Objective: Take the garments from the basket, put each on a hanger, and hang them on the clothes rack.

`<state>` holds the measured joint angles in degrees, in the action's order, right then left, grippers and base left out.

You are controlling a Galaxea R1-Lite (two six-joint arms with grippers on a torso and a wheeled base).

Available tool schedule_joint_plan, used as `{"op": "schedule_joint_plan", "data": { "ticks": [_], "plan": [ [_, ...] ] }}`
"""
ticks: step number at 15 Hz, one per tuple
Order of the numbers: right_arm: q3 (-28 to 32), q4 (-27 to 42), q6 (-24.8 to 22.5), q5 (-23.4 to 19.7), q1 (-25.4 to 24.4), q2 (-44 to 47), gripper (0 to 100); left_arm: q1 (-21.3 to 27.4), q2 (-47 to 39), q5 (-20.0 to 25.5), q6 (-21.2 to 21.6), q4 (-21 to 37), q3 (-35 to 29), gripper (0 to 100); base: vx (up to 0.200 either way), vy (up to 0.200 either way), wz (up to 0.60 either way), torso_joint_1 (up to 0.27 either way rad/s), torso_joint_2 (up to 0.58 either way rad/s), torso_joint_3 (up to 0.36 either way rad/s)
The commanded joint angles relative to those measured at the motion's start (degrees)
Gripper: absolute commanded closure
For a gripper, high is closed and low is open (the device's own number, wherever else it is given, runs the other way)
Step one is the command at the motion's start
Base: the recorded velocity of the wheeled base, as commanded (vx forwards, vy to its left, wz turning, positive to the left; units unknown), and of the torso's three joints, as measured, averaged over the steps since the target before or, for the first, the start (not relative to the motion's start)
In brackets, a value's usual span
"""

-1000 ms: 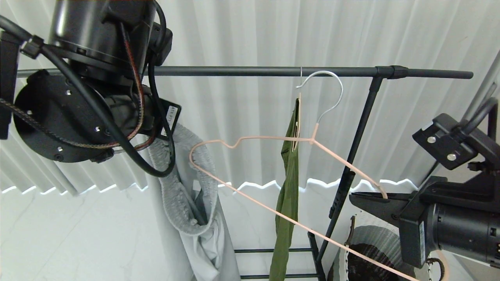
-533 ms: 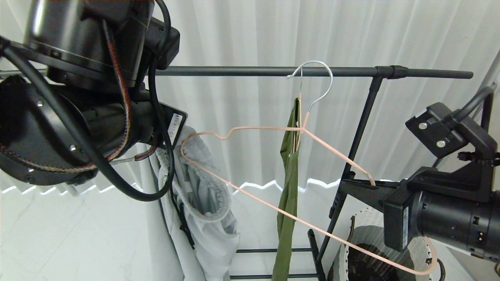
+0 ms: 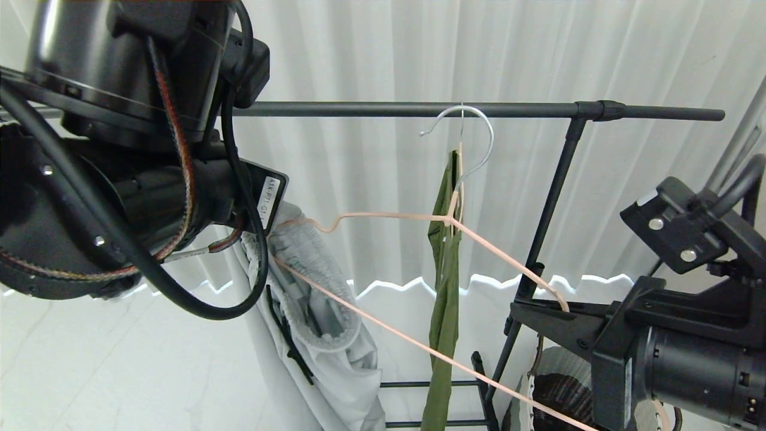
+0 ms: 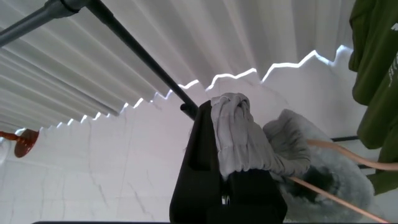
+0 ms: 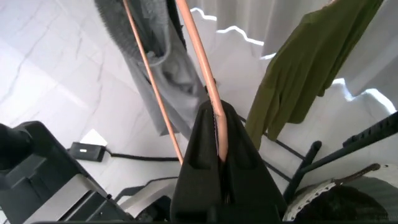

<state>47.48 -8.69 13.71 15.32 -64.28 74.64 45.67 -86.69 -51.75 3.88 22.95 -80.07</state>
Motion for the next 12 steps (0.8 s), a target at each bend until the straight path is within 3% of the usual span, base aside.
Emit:
{"op": "schedule_joint_plan", "data": {
  "ticks": [1,4,12],
  "plan": [
    [-0.3,-2.6,0.2,0.1,0.0,-0.8,100,0.0,0.1,0.0,0.0,0.0,0.2,100,0.000,0.000,0.00,0.000,0.00,0.000],
    [-2.4,-7.8,-0.1,0.1,-0.1,-2.0,100,0.0,-0.2,0.1,-0.3,0.0,0.2,100,0.000,0.000,0.00,0.000,0.00,0.000],
    [-3.8,-8.3,-0.6,-0.6,-1.2,-7.4,100,-2.1,-0.4,0.0,-0.3,-0.5,-0.2,100,0.000,0.000,0.00,0.000,0.00,0.000]
  ]
}}
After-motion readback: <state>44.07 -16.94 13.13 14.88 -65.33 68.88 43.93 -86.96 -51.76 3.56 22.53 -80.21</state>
